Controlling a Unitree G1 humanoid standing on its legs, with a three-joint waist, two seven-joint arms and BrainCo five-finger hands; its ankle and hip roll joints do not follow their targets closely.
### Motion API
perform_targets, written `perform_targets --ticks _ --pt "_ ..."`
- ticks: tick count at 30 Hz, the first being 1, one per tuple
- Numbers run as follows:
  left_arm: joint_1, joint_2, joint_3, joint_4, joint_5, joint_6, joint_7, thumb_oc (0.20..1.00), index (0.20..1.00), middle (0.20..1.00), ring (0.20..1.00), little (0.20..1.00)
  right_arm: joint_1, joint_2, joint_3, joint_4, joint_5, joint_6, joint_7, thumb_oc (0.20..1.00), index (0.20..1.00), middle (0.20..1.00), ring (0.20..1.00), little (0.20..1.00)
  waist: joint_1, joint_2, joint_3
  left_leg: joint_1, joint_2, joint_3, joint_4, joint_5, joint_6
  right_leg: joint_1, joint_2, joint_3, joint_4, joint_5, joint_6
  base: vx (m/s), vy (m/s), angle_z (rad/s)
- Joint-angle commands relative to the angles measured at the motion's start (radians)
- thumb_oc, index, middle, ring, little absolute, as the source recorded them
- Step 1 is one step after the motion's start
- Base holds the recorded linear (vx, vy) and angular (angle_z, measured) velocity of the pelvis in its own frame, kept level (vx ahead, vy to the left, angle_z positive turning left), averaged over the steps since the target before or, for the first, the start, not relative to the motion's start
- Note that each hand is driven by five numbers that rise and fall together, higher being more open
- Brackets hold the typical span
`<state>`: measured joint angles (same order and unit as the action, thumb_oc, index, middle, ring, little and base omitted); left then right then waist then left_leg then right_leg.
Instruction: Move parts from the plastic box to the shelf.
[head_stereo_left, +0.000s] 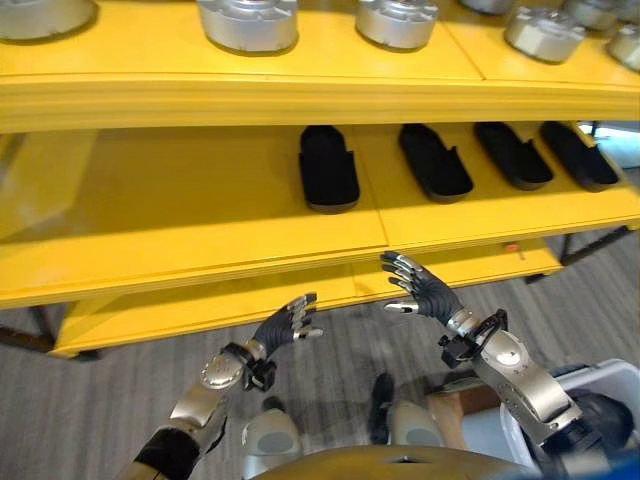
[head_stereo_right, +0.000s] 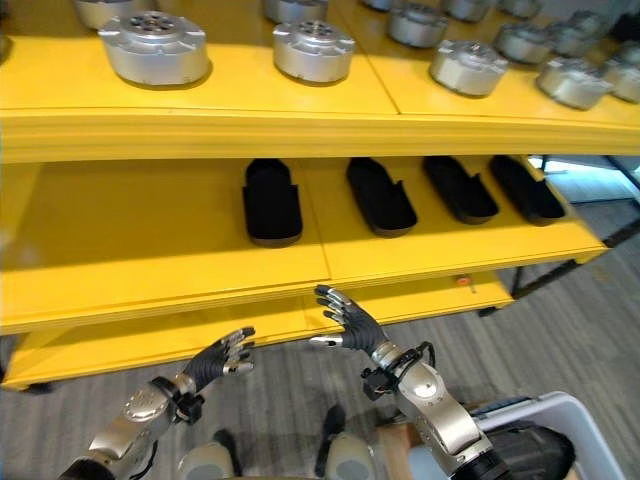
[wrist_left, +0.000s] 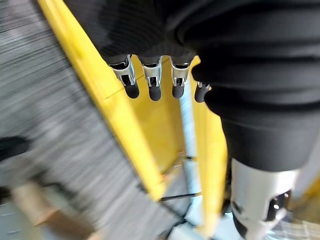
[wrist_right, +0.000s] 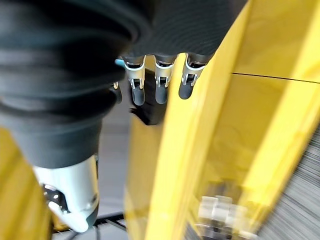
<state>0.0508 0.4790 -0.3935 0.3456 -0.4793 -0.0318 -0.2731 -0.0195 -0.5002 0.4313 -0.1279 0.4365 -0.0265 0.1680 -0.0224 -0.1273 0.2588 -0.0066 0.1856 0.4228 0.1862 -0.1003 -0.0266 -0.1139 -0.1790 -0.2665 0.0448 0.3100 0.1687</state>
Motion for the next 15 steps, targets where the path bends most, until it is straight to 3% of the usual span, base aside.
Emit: perform_targets --ticks 1,5,7,9,10,12,15 --pt "-0.030 -0.022 -0.016 -0.049 0.009 -0.052 0.013 1.000 1.000 1.000 1.000 1.000 -0.048 -0.049 -0.037 -0.061 -0.005 -0.069 0.022 1.000 1.000 1.000 1.000 1.000 0.020 0.058 0.053 0.060 -0.048 -0.004 -0.098 0.060 0.036 0.044 -0.108 -0.001 0.292 -0.235 0.055 -0.08 0.023 -0.22" --pt "-0.010 -0.026 -0.011 -0.038 -0.005 -0.062 0.026 1.000 1.000 1.000 1.000 1.000 -0.052 -0.040 -0.028 -0.034 -0.015 -0.084 0.030 1.000 1.000 1.000 1.000 1.000 0.044 0.083 0.044 0.034 -0.056 0.019 -0.065 0.047 0.068 0.044 -0.138 -0.050 0.454 -0.285 0.014 -0.08 -0.007 -0.29" --pt "0.016 -0.022 0.013 -0.047 -0.018 -0.058 0.026 1.000 1.000 1.000 1.000 1.000 -0.072 -0.032 -0.018 -0.020 -0.026 -0.086 0.015 1.000 1.000 1.000 1.000 1.000 0.069 0.089 0.031 0.013 -0.041 0.062 -0.034 0.041 0.073 0.100 -0.149 -0.106 0.455 -0.318 0.001 -0.08 -0.284 -1.92" --pt "0.047 -0.031 0.042 -0.063 -0.030 -0.049 0.045 1.000 1.000 1.000 1.000 1.000 -0.090 -0.024 -0.012 -0.010 -0.040 -0.045 -0.037 1.000 1.000 1.000 1.000 1.000 0.090 0.081 0.022 -0.028 0.050 0.128 0.014 0.099 0.002 0.237 -0.081 -0.197 0.187 -0.388 -0.022 -0.06 -0.535 -1.88" --pt "0.059 -0.041 0.042 -0.074 -0.042 -0.061 0.069 1.000 1.000 1.000 1.000 1.000 -0.085 -0.032 -0.031 -0.012 -0.086 -0.023 -0.125 1.000 1.000 1.000 1.000 1.000 0.081 0.080 0.017 -0.031 0.078 0.148 0.004 0.130 -0.023 0.249 -0.068 -0.200 0.131 -0.383 -0.013 -0.10 -0.497 -1.35" --pt "0.070 -0.053 0.054 -0.099 -0.047 -0.073 0.096 1.000 1.000 1.000 1.000 1.000 -0.042 -0.035 -0.099 0.003 -0.101 0.016 -0.291 1.000 1.000 1.000 1.000 1.000 0.046 0.077 0.021 -0.038 0.107 0.170 -0.010 0.154 -0.050 0.241 -0.047 -0.188 0.093 -0.373 -0.015 -0.12 -0.362 -1.33" --pt "0.077 -0.054 0.073 -0.113 -0.047 -0.074 0.096 1.000 1.000 1.000 1.000 1.000 -0.004 -0.020 -0.148 0.016 -0.131 0.003 -0.359 1.000 1.000 1.000 1.000 1.000 0.021 0.079 0.026 -0.030 0.114 0.181 -0.026 0.163 -0.058 0.223 -0.038 -0.179 0.097 -0.372 -0.021 -0.08 -0.219 -0.64"
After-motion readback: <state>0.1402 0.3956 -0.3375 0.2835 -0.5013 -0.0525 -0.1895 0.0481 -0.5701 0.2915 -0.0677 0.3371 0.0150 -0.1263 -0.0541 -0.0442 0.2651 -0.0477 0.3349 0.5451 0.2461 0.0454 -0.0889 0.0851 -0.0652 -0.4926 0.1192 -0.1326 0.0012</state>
